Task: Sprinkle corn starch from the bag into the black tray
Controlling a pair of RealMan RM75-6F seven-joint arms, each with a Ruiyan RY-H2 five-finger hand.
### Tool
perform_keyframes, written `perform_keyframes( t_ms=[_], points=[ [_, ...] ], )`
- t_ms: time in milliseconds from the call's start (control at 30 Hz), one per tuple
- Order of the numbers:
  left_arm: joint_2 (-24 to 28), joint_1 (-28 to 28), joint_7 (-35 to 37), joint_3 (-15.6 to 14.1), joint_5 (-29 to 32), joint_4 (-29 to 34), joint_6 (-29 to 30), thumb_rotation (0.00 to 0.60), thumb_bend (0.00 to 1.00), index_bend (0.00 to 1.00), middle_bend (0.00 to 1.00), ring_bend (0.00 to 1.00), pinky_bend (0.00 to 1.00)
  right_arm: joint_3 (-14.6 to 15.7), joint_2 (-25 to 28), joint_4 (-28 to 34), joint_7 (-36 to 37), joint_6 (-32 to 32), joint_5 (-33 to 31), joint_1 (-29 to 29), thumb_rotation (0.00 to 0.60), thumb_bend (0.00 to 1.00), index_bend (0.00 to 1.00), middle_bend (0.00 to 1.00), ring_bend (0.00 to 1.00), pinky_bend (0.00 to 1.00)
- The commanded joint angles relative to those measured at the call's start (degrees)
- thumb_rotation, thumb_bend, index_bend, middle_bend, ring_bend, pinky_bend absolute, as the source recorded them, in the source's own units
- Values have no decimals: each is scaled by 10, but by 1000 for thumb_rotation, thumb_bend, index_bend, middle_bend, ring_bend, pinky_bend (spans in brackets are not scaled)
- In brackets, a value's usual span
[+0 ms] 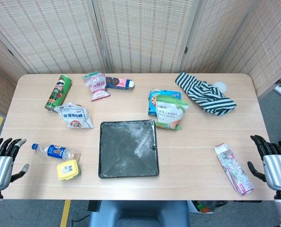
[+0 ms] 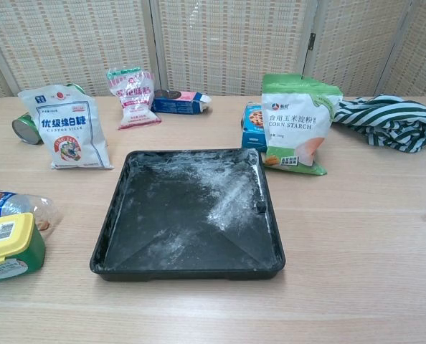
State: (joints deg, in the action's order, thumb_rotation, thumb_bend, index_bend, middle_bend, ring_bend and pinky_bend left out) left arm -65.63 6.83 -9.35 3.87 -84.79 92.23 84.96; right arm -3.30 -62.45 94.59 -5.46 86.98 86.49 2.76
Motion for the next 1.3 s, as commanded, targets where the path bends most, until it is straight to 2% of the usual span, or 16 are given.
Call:
perform_keyframes(
  t_ms=[33, 467, 800, 1067, 1300],
  points=[
    [-1, 1, -1, 1, 0, 0, 0, 600, 329, 194, 194, 119, 60, -1, -2, -1, 1, 1, 2, 1, 600, 363, 115, 177, 244, 212],
    [0, 0, -4, 0, 0, 6, 4, 600, 329, 196, 194, 119, 60, -6, -17, -18, 27, -21, 6, 19, 600, 363, 125, 195, 254, 212],
    [-2, -5, 0, -2, 0, 6, 10, 600, 329, 205, 194, 120, 60, -31, -41, -44, 84, -121, -18, 89, 600, 362, 125, 198, 259, 219],
    [0, -11, 1, -5, 3, 7, 12, 600, 329, 216, 194, 124, 60, -62, -58, -71, 183, -229, -54, 163, 600, 362, 131, 207, 261, 222],
    [-1, -16, 1, -9, 6, 6, 15, 600, 329, 217, 194, 126, 60, -98, -69, -106, 224, -319, -89, 238, 600, 363, 161, 224, 273, 231]
  ],
)
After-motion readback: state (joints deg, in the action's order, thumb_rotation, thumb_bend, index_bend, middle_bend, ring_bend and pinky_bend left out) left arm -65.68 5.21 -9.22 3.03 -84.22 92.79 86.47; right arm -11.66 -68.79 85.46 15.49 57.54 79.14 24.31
